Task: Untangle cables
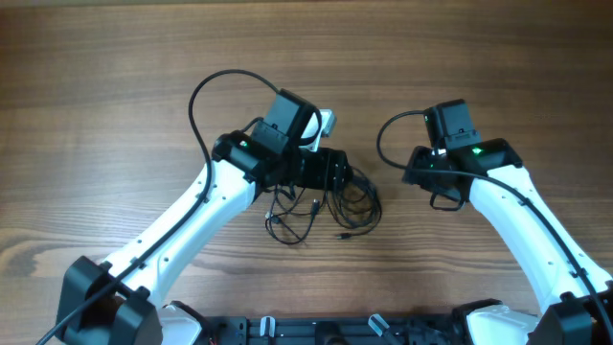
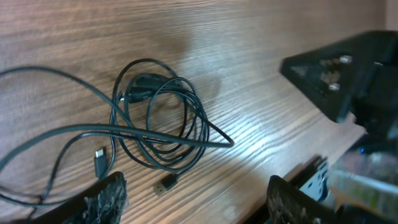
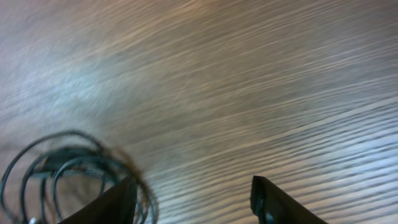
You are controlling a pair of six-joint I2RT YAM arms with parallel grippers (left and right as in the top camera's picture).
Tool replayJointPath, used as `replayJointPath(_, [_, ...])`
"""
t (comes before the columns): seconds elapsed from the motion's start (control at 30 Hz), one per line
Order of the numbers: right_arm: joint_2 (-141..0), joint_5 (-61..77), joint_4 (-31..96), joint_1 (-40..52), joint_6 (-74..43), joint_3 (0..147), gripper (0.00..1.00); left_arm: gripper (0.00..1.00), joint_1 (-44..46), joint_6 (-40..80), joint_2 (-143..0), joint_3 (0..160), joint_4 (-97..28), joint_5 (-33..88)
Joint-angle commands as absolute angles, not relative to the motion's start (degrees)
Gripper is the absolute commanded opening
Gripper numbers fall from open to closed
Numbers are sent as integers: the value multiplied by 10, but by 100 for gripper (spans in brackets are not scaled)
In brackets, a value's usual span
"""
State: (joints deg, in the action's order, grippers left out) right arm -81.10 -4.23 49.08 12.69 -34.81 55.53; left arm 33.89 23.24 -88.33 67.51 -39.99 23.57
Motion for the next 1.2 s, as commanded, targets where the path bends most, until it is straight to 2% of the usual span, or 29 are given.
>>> replayJointPath(0.0, [-813, -64, 493, 90, -373, 555, 66, 75, 356, 349, -924, 680, -390, 196])
replayJointPath(0.17, [-813, -24, 492, 49, -345, 555, 66, 77, 386, 385, -988, 680, -375, 196])
replayJointPath(0.37, [-813, -24, 492, 46, -340, 555, 67, 71, 424, 384, -1056, 680, -373, 194])
replayJointPath(0.6, [-813, -9, 491, 46, -329, 555, 68, 68, 436, 385, -1067, 677, -375, 155])
replayJointPath(0.67, [-813, -7, 491, 46, -329, 555, 68, 62, 444, 385, -1067, 677, -374, 117])
replayJointPath(0.73, [-813, -7, 491, 46, -329, 555, 68, 42, 459, 385, -1067, 677, -366, 104])
replayJointPath(0.9, [-813, 13, 489, 46, -314, 555, 68, 28, 473, 384, -1067, 677, -362, 94])
replayJointPath(1.03, [-813, 14, 490, 46, -314, 555, 68, 9, 474, 384, -1067, 677, -362, 93])
replayJointPath(1.1, [-813, 14, 491, 46, -314, 555, 71, 4, 471, 380, -1066, 677, -361, 91])
replayJointPath(1.17, [-813, 15, 491, 46, -304, 555, 72, 4, 463, 378, -1063, 677, -361, 91])
